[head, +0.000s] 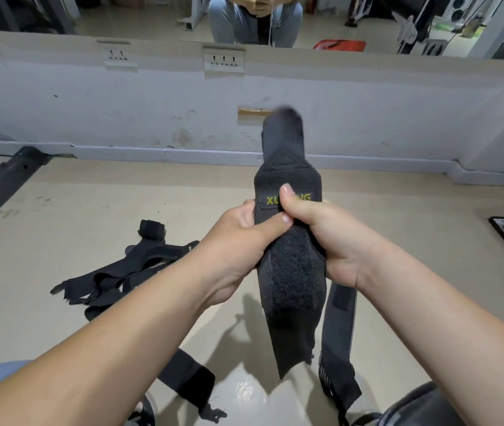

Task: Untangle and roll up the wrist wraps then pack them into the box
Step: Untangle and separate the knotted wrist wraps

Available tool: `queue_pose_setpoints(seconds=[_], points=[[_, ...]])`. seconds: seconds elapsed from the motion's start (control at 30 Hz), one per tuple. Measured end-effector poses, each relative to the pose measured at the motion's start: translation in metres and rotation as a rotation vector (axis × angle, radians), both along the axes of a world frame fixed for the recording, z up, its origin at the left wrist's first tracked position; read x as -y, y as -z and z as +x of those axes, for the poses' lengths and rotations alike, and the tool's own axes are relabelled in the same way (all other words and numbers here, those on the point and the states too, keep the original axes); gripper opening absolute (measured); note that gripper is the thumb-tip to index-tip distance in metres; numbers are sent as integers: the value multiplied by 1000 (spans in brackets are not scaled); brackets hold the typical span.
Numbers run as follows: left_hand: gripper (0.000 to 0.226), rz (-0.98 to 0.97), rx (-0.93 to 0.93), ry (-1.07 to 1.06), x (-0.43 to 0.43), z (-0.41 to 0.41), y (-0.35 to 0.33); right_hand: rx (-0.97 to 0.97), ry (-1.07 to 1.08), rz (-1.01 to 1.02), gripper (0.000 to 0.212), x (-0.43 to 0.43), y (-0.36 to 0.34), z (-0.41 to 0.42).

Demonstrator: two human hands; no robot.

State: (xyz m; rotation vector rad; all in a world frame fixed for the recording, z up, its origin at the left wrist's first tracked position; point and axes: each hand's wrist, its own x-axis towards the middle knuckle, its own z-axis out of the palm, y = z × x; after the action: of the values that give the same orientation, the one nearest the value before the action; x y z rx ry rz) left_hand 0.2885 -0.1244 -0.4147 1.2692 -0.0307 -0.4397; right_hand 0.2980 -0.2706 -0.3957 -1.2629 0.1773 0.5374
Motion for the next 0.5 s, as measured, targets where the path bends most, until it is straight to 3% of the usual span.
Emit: queue_pose_setpoints(seconds=[0.1, 0.23, 0.4, 0.5], points=[[30, -15, -128, 87, 2, -9, 8, 65, 97, -9, 52, -1, -1, 4], [37, 106, -168, 199, 4, -17, 23, 77, 210, -52, 56, 9, -2, 12], [41, 205, -241, 310, 3, -22, 39, -38, 415, 54, 47, 19, 3, 28], [40, 194, -285, 355, 5, -29, 46, -87, 447, 57, 56, 28, 9, 34]])
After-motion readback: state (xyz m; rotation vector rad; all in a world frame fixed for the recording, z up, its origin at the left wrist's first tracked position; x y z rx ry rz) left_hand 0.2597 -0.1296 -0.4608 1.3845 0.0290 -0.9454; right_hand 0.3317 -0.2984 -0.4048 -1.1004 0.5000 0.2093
